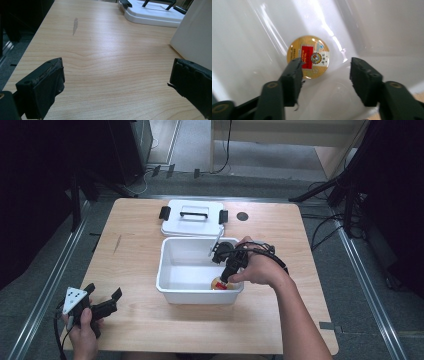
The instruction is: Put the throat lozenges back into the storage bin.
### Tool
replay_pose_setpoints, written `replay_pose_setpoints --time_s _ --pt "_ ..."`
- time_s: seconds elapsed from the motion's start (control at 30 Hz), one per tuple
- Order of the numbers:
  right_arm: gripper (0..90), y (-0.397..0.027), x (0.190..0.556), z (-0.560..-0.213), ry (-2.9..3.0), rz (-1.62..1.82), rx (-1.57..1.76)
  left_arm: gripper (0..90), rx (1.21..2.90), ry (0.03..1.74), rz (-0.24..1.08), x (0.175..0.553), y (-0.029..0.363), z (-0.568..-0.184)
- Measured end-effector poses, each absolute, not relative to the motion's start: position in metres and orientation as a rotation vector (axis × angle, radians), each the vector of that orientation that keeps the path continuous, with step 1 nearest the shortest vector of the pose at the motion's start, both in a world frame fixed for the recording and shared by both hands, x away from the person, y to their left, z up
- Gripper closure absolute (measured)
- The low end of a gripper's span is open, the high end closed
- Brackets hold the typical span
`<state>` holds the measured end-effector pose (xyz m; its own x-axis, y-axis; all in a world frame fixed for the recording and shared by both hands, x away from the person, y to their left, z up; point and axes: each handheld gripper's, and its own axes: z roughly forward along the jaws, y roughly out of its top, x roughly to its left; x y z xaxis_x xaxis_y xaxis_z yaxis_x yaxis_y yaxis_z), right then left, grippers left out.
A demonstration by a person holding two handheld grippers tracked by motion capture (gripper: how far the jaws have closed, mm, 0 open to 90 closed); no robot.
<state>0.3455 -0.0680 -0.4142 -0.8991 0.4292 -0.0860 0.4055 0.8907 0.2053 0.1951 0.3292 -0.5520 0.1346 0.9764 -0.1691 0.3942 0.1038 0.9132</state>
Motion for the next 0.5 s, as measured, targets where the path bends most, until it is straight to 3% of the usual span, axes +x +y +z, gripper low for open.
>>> replay_pose_setpoints --time_s 0.1,0.5 --pt "53.1 -0.071 0.345 -0.401 2.922 0.335 0.694 0.0 1.455 1.422 0.768 0.195 0.329 -0.552" --pt "50.6 -0.087 0.333 -0.361 2.871 0.416 0.708 0.0 1.454 1.42 0.769 0.195 0.329 -0.552"
